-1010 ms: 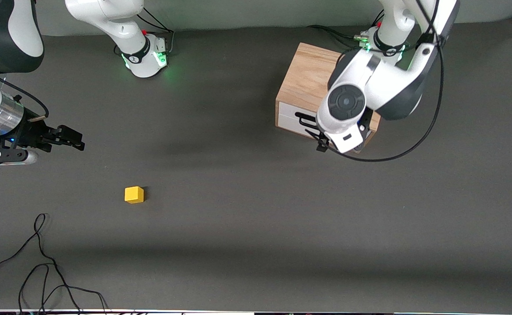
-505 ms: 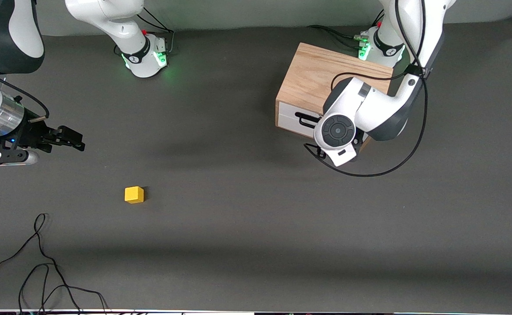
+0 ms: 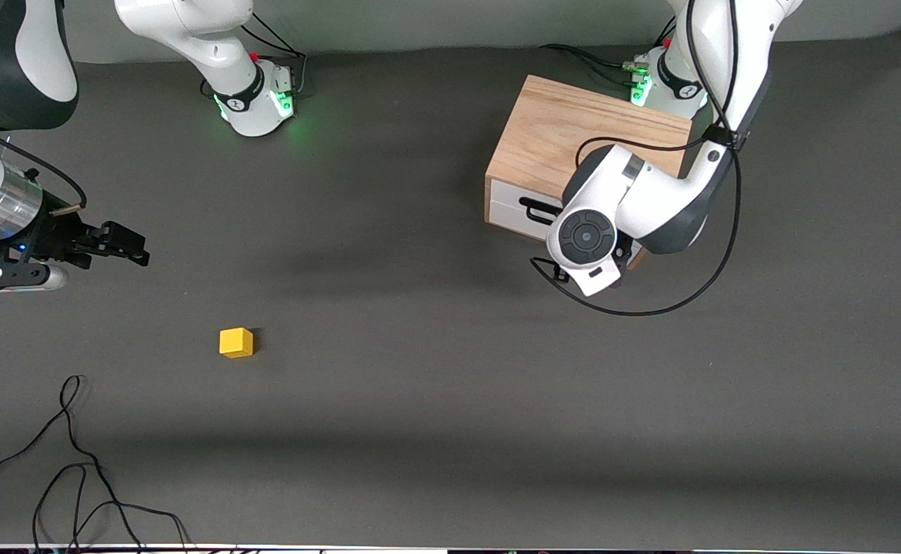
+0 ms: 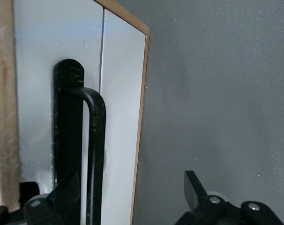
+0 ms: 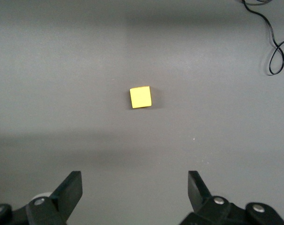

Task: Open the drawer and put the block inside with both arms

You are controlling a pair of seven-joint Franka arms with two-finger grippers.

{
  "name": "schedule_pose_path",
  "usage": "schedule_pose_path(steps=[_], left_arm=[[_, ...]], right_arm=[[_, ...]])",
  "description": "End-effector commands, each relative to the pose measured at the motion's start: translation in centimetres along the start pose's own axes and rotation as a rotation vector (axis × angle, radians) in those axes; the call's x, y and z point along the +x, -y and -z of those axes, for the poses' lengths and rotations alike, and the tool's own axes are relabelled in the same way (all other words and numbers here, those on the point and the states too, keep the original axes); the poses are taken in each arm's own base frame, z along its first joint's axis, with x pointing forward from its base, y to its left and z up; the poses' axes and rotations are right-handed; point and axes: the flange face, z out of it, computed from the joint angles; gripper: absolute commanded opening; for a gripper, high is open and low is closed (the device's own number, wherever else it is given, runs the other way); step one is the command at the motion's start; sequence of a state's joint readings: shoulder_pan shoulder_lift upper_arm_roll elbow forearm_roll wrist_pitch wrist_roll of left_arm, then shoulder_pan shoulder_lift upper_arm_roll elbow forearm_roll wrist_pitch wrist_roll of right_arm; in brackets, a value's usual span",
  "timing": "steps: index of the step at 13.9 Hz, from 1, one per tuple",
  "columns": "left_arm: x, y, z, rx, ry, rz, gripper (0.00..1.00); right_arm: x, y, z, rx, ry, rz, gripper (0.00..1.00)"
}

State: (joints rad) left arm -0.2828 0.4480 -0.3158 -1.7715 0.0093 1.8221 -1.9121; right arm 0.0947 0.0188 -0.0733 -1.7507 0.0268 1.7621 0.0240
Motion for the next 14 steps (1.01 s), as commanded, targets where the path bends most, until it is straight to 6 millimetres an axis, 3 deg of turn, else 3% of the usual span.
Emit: schedule_pose_path(steps=[1, 10, 14], left_arm=[[-0.4, -0.3, -0.7, -0.012, -0.021, 0.012, 1.00], [-0.3, -1.6, 0.2, -0.088, -0.003, 0.001, 1.00], [-0.6, -4.9, 0.8, -0.161, 0.001, -0.015, 1.00]], right_arm=[[0.5, 0.4, 0.3, 0.005, -0.006, -0.017, 1.00], [0.5, 0.4, 0.4, 0.005, -0.007, -0.017, 1.00], [0.5, 0.4, 0.4, 0.005, -0.007, -0.017, 1.00]])
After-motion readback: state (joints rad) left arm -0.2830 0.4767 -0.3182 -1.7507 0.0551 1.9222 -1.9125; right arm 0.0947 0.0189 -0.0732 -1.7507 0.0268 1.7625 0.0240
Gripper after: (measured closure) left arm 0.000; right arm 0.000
